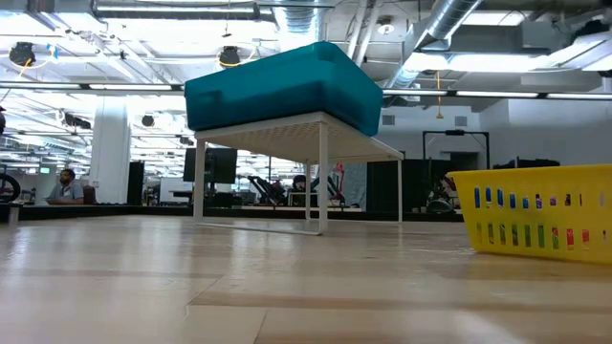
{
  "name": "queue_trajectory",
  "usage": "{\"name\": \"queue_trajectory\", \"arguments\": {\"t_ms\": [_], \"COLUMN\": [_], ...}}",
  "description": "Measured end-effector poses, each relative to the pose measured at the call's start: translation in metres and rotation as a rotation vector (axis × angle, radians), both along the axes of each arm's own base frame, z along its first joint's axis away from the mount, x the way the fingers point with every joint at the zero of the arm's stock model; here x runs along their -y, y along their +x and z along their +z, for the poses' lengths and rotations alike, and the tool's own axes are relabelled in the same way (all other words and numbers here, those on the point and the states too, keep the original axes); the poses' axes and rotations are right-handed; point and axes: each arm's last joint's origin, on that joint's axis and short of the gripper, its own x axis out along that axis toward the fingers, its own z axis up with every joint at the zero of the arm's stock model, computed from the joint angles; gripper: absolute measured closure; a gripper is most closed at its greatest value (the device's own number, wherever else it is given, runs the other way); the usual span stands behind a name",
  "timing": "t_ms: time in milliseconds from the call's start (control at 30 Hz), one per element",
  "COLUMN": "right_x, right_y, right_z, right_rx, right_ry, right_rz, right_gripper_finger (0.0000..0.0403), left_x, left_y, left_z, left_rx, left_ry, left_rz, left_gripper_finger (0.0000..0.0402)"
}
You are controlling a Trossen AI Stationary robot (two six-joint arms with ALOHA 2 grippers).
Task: Pick & Place Office Desk Supplies
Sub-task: Put the yellow bin with spring keychains on the shelf
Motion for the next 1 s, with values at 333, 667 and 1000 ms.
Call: {"name": "queue_trajectory", "arguments": {"t_ms": [333, 667, 1000], "right_x": [-0.019, -0.035, -0.04], "right_y": [0.042, 0.045, 0.008], "right_z": [-0.037, -0.017, -0.021], "right_rx": [0.03, 0.066, -0.24], "right_ry": [-0.038, -0.02, -0.107], "right_rz": [-0.08, -0.032, 0.078], "right_gripper_finger": [0.0312, 0.0314, 0.0315], "left_x": [0.0, 0.001, 0.0], "left_y": [0.0, 0.0, 0.001], "left_z": [0.001, 0.002, 0.006], "left_rx": [0.015, 0.03, 0.071], "left_ry": [-0.02, -0.046, -0.027], "left_rz": [0.008, -0.01, -0.014], "left_gripper_finger": [0.0243, 0.0243, 0.0243]}}
